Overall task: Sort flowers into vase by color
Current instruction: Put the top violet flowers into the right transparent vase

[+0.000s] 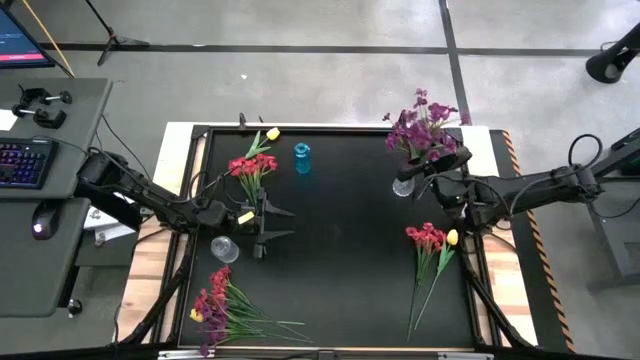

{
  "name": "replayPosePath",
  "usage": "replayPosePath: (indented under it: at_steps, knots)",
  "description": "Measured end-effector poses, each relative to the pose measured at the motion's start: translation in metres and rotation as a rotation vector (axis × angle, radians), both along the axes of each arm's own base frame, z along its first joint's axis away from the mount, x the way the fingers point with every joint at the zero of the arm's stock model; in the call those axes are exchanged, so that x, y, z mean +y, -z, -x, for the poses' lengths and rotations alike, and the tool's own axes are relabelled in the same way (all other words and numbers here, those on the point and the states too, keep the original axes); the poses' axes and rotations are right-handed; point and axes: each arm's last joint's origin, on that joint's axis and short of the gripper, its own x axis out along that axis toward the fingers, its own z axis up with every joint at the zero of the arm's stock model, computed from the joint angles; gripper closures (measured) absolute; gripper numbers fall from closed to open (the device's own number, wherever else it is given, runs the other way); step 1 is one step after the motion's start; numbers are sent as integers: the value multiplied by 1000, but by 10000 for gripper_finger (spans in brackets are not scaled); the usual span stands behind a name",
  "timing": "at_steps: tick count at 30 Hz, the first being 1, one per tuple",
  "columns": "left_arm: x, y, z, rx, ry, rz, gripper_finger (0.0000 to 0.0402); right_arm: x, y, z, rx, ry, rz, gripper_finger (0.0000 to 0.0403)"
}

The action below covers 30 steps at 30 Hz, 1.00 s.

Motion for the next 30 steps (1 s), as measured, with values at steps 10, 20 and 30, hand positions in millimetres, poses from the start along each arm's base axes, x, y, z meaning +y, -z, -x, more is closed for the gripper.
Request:
replayPosePath:
  at_steps: [10, 20, 30]
  knots:
    - [0, 0, 0, 3, 0, -1, 208, 4, -4, 18, -100, -23, -38, 179]
    - [0, 0, 0, 4, 0, -1, 208, 1, -6, 38, -213, -51, -101, 207]
    - [0, 0, 0, 4, 0, -1, 208, 0, -8, 40, -227, -52, -104, 335]
